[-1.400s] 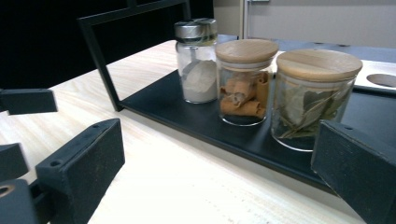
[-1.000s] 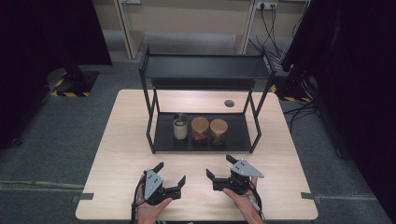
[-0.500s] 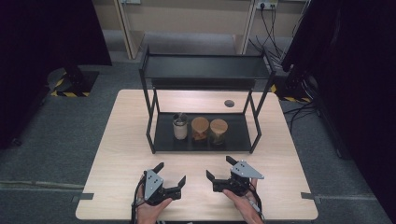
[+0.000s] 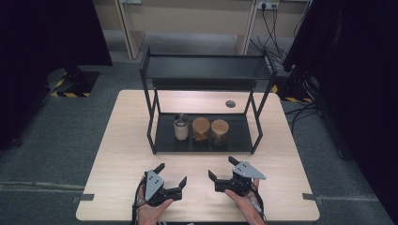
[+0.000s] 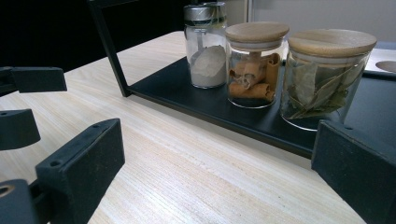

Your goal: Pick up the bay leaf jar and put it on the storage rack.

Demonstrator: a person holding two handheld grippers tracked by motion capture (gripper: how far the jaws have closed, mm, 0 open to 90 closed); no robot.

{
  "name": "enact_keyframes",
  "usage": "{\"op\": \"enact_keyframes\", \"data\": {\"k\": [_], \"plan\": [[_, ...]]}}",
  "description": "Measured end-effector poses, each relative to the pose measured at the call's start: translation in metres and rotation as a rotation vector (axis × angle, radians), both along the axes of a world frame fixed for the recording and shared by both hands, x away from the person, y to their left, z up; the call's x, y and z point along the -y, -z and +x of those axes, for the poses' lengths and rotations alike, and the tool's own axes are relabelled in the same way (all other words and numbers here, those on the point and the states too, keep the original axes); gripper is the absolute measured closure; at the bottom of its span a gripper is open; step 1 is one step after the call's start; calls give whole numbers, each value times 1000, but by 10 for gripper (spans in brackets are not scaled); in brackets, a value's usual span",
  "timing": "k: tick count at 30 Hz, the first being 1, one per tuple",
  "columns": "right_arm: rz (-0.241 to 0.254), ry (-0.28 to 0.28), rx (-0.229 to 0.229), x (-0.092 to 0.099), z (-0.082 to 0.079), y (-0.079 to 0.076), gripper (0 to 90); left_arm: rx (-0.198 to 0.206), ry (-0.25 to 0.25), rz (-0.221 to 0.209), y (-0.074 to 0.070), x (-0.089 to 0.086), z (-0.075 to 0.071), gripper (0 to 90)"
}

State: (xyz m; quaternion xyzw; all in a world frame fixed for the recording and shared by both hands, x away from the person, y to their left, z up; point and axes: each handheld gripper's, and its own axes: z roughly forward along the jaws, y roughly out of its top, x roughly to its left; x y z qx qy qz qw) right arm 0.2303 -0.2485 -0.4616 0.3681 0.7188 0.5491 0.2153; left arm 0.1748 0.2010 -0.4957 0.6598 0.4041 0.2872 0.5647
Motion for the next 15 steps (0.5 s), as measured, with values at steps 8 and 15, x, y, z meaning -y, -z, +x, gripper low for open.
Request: {"op": "enact_keyframes", "data": {"k": [8, 15], "plan": [[-1, 1, -4, 0, 1, 1, 29, -1, -1, 0, 0, 0, 0, 37], [-1, 2, 1, 0, 0, 1, 29, -1, -3, 0, 0, 0, 0, 37]]}}
